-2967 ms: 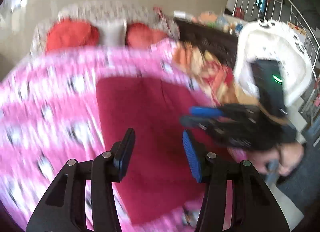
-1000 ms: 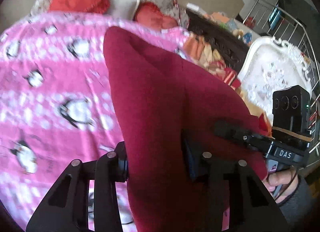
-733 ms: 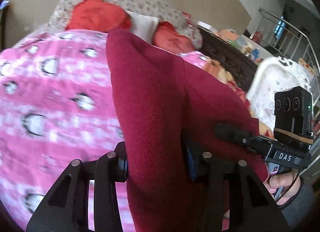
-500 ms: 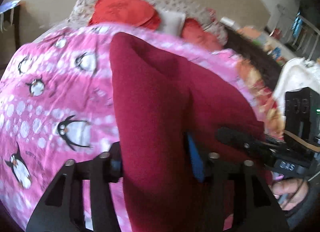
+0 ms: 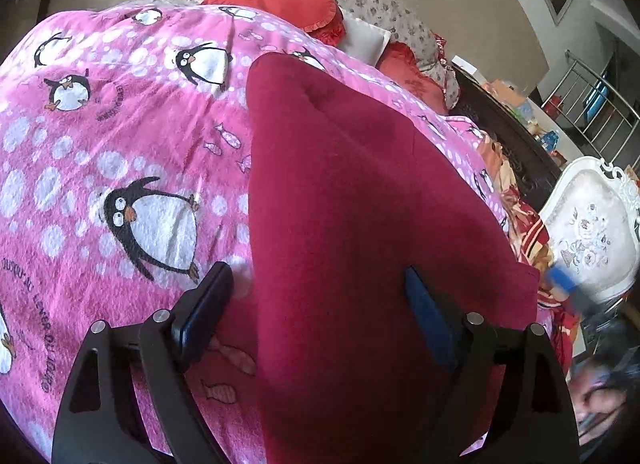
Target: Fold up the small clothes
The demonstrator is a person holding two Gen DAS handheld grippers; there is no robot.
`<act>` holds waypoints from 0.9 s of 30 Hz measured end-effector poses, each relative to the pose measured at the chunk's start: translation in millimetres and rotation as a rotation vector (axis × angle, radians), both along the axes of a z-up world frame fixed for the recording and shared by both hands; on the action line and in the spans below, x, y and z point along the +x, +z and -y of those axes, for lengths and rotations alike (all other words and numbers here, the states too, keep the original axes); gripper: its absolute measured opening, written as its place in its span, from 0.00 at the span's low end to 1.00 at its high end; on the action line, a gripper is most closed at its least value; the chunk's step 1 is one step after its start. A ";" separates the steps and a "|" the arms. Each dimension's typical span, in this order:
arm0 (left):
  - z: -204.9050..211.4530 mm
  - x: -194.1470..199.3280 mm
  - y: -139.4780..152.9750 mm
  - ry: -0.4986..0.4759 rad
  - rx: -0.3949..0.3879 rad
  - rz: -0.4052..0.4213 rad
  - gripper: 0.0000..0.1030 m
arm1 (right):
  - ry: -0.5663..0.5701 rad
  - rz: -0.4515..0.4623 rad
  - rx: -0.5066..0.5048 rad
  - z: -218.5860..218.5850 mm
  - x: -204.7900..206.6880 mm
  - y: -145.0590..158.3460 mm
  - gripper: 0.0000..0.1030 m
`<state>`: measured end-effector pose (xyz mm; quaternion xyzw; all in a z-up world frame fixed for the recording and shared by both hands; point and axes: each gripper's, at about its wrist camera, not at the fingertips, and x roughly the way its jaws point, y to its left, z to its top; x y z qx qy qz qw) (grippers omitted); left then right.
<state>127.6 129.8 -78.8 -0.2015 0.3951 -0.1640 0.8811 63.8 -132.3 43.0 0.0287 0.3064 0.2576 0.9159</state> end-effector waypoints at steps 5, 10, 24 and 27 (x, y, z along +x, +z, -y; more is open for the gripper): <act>1.1 0.0 1.2 0.000 0.003 0.001 0.86 | 0.090 0.064 -0.157 -56.9 13.7 6.8 0.23; 6.9 -1.6 2.5 0.001 0.042 0.001 0.86 | 0.121 0.030 -0.340 -75.7 17.5 -65.8 0.23; 41.9 6.1 87.2 0.082 0.143 0.203 0.84 | 0.105 0.058 -0.355 -75.3 12.6 -67.5 0.23; 64.4 49.9 76.5 0.014 0.169 0.117 0.84 | 0.106 0.053 -0.345 -73.7 13.5 -67.1 0.23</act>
